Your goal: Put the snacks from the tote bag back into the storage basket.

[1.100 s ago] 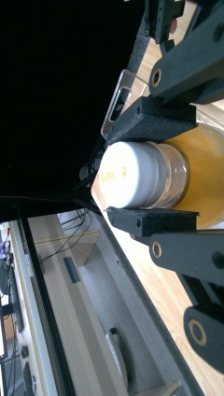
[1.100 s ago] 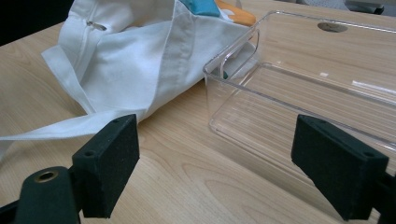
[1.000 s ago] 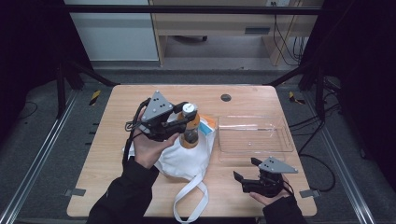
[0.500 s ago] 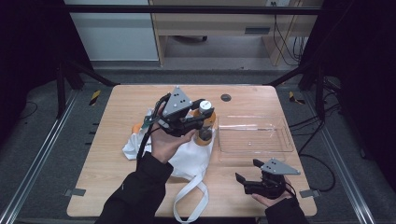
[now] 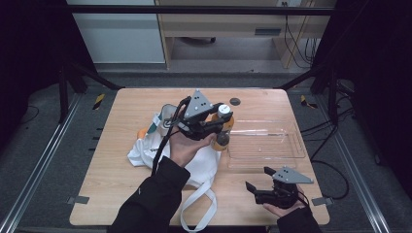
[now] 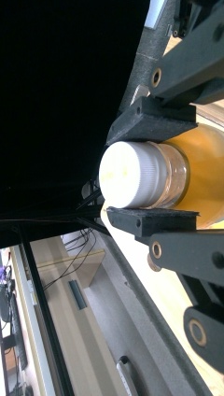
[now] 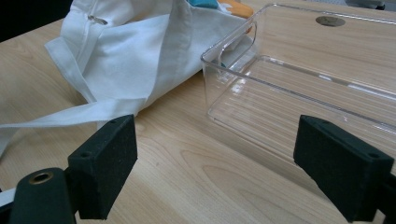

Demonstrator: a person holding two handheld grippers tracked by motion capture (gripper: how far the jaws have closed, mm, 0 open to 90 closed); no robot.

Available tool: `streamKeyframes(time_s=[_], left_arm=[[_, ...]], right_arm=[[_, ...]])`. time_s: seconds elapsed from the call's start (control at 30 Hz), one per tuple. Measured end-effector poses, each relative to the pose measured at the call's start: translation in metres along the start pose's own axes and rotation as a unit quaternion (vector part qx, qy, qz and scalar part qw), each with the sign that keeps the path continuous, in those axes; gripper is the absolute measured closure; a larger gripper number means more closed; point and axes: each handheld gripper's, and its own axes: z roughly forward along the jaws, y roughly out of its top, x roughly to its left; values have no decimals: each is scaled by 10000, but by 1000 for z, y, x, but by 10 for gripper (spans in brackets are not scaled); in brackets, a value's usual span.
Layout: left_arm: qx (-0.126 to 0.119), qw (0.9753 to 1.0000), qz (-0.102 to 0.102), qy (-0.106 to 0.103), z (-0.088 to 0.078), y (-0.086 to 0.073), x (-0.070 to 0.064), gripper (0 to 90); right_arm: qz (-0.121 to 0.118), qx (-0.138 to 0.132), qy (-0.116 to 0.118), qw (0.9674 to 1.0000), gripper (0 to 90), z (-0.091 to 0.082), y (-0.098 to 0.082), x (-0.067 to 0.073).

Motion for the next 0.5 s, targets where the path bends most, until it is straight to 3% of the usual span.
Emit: streamKeyframes(time_s=[0.5], left_arm=[[67,9999,16,-146,31,-5,-6,591]], right_arm=[[-18,4,44,10000,136,0,-1,0]])
